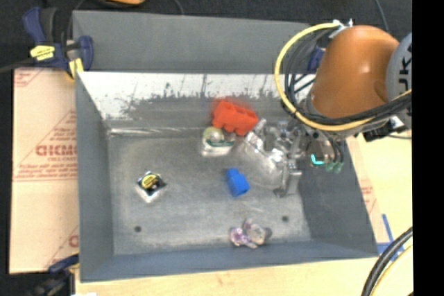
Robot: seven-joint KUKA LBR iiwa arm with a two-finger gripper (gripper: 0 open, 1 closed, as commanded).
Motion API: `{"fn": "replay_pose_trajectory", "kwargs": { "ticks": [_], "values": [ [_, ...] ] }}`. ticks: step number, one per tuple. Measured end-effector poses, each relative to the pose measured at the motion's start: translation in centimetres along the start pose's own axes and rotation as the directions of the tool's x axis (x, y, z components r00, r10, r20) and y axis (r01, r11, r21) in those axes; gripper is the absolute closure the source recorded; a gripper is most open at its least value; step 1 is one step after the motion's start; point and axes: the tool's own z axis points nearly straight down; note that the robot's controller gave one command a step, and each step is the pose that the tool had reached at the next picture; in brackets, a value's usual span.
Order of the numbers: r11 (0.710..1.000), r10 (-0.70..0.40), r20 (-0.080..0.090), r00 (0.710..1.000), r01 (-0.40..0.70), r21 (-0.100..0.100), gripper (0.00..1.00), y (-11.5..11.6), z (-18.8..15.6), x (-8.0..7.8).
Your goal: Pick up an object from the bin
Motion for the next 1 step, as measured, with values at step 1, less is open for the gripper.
{"fn": "replay_pose_trajectory", "kwargs": {
  "ticks": [1],
  "values": [
    [0.983,-0.181,0.000,0.983,0.181,-0.001,0.00,2.64,10.23,1.51]
  ]
}}
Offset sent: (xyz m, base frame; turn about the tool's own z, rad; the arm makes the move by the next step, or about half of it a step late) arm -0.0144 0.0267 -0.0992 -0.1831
